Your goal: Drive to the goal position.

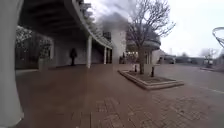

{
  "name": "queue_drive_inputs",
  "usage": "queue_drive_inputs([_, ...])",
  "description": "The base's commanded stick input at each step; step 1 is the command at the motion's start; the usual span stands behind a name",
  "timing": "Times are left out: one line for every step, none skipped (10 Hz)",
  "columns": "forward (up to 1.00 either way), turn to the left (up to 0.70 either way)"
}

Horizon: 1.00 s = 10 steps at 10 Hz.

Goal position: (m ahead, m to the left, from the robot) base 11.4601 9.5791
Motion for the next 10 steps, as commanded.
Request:
queue_drive_inputs([0.30, 0.00])
queue_drive_inputs([0.70, 0.00])
queue_drive_inputs([0.70, 0.00])
queue_drive_inputs([0.70, 0.00])
queue_drive_inputs([0.70, 0.00])
queue_drive_inputs([0.70, 0.00])
queue_drive_inputs([0.70, 0.00])
queue_drive_inputs([0.70, 0.00])
queue_drive_inputs([0.70, 0.00])
queue_drive_inputs([0.70, 0.00])
